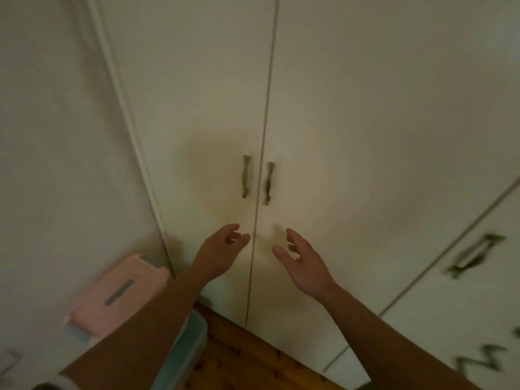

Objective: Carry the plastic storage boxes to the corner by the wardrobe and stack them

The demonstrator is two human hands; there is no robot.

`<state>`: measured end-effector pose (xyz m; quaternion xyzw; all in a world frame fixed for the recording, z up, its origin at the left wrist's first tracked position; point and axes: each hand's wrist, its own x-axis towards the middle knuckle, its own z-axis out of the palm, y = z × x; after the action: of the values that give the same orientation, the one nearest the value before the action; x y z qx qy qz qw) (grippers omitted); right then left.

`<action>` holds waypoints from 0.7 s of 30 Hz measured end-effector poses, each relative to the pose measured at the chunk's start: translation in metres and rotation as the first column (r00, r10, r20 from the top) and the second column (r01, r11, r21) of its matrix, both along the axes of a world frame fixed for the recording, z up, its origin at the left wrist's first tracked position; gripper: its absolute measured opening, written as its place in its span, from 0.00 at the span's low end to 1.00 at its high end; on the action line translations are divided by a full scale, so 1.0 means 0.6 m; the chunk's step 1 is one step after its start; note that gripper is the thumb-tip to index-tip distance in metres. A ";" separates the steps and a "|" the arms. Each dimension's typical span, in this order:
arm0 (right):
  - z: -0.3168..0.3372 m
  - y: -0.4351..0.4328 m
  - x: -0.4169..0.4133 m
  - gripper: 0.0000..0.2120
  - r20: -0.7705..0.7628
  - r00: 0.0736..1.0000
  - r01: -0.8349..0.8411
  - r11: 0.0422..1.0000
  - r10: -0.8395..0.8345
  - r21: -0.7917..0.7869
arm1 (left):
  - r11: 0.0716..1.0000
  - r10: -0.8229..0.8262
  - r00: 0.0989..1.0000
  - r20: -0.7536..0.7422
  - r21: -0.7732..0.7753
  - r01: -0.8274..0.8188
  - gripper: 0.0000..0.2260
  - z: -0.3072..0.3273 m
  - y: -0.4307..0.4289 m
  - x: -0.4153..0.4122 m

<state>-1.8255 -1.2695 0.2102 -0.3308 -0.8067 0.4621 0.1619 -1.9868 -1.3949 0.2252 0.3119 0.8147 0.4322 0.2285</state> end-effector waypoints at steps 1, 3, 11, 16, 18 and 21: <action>0.000 0.009 0.025 0.44 -0.001 1.000 0.012 1.000 -0.012 0.002 | 1.000 -0.023 1.000 0.003 -0.001 0.023 0.23 0.000 0.016 0.022; 0.000 0.027 0.073 0.47 -0.011 0.999 0.045 0.999 -0.045 0.001 | 0.998 -0.070 0.998 0.007 -0.004 0.070 0.22 0.001 0.044 0.066; -0.024 0.074 0.291 0.43 -0.004 0.981 0.196 0.981 -0.196 -0.004 | 0.970 -0.240 0.971 -0.023 -0.046 0.238 0.20 -0.006 0.141 0.254; -0.029 0.071 0.402 0.39 0.020 0.946 0.323 0.946 -0.324 0.009 | 0.933 -0.356 0.934 -0.012 -0.060 0.355 0.19 -0.023 0.185 0.348; -0.030 0.065 0.443 0.39 0.027 0.927 0.373 0.928 -0.373 0.009 | 0.907 -0.417 0.909 -0.006 -0.064 0.416 0.20 -0.027 0.200 0.382; -0.025 0.058 0.509 0.39 0.040 0.873 0.484 0.874 -0.485 0.032 | 0.843 -0.537 0.844 -0.009 -0.056 0.536 0.21 -0.027 0.228 0.444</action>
<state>-1.5204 -1.2347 0.1951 -0.5313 -0.7065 0.3906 0.2569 -1.7206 -1.2584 0.2090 0.5263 0.7085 0.3264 0.3383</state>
